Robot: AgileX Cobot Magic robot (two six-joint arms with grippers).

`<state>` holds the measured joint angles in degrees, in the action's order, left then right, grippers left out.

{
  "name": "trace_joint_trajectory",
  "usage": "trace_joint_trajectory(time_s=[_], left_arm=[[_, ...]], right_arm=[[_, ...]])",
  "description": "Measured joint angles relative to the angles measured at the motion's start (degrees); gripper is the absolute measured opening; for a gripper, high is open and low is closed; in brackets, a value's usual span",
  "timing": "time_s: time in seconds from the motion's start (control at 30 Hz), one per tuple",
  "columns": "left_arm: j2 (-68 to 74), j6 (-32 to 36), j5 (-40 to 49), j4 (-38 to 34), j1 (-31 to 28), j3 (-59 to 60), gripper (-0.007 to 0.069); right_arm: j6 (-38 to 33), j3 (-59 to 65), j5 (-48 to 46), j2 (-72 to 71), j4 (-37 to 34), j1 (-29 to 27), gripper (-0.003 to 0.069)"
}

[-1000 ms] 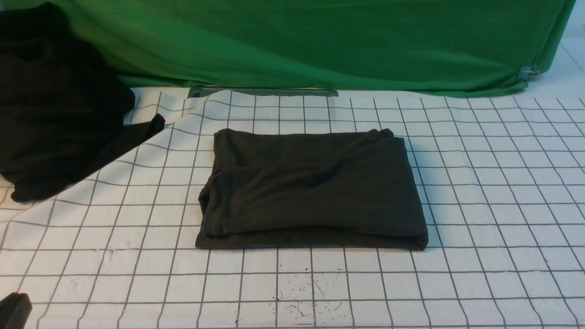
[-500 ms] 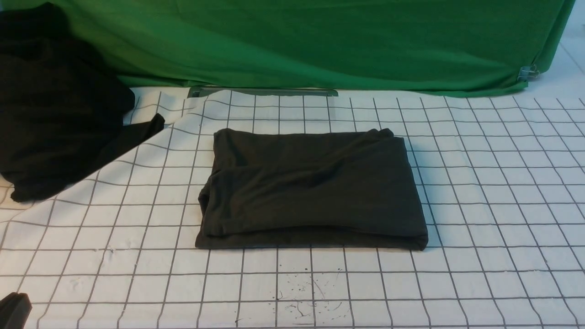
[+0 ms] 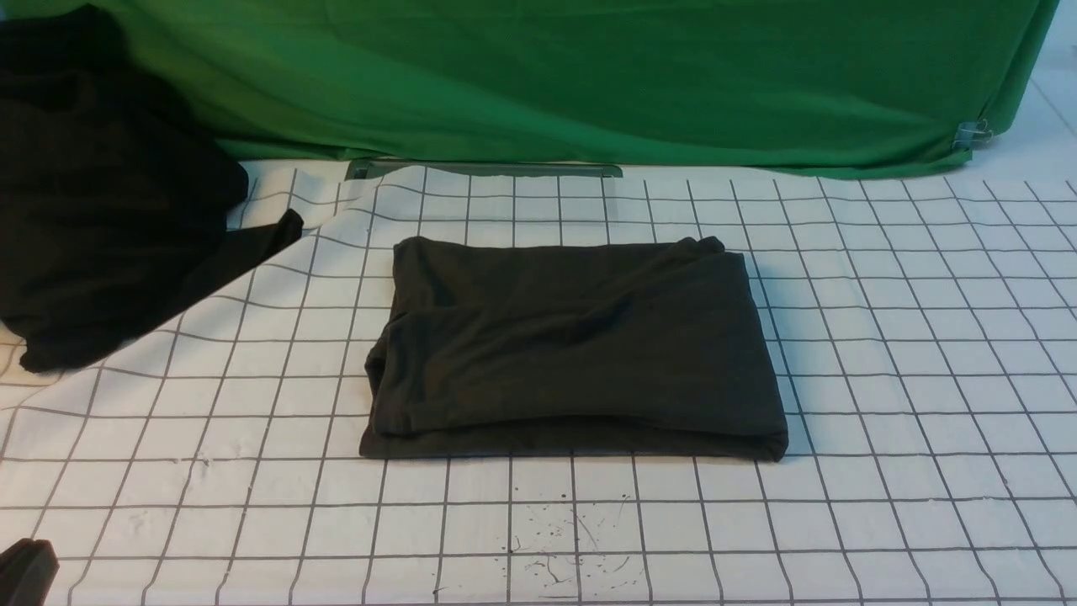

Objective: Fold a long-sleeved shirt over a white checkered tablecloth.

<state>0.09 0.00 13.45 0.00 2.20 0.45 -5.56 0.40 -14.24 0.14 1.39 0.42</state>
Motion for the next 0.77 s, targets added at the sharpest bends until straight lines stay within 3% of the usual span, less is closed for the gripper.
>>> trace_joint_trajectory(time_s=[0.77], left_arm=[[0.0,0.0,0.0,0.0,0.0,0.0,0.0003]], right_arm=[[0.0,0.0,0.0,0.0,0.0,0.0,0.0246]])
